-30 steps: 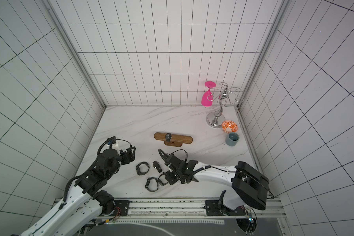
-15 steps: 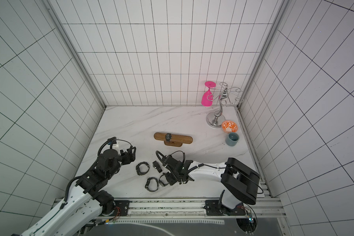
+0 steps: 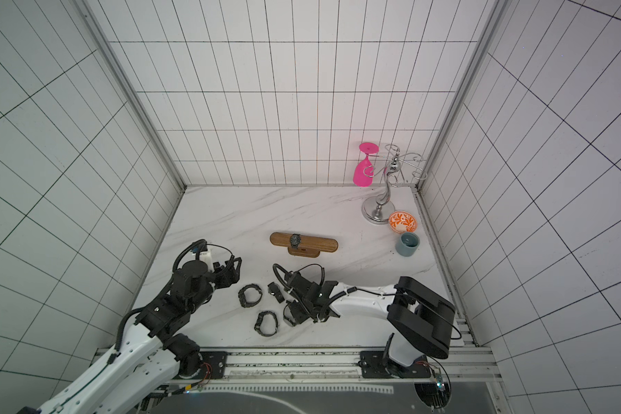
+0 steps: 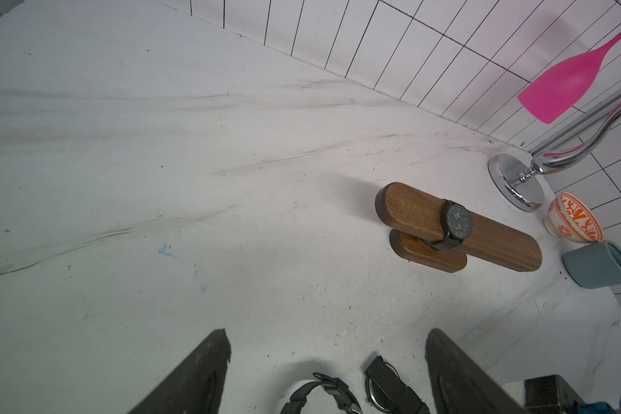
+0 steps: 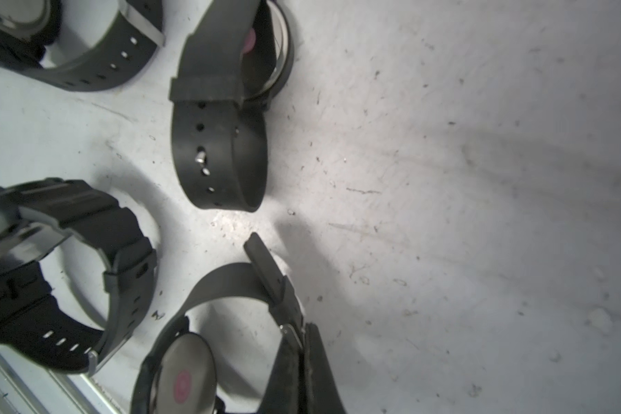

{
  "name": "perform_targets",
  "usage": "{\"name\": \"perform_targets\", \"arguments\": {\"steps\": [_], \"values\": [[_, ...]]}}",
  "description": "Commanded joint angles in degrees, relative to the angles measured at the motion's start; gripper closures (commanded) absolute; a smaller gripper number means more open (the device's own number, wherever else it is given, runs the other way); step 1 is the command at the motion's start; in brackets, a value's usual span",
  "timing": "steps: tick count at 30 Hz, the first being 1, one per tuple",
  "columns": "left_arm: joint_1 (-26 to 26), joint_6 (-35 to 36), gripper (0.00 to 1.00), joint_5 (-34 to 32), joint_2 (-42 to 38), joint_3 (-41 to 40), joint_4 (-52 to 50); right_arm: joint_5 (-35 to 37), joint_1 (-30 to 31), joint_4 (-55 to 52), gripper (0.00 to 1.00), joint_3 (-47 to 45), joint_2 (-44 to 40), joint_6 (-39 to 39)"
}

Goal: Place watch on stand
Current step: Pick up the watch at the center of the board.

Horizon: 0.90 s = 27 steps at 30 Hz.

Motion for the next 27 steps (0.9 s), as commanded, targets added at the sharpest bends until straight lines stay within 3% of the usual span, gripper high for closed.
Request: {"name": "perform_targets", "arguments": {"steps": [1, 13, 27], "values": [[0.2, 0.5, 0.15, 2.1, 0.2, -0.8, 2.4, 2.1, -0.4, -0.9, 1.00, 2.2, -3.4, 2.3], [-0.8, -0.9, 0.15, 15.9, 4.1, -3.3, 12.3, -0.3, -7.5, -0.1, 1.00, 0.5, -12.7, 5.3], [-16.2, -1.0, 0.15, 6.4, 1.5, -5.5, 19.5, -0.2, -13.3, -0.1, 1.00, 2.9, -17.1, 6.7]]}}
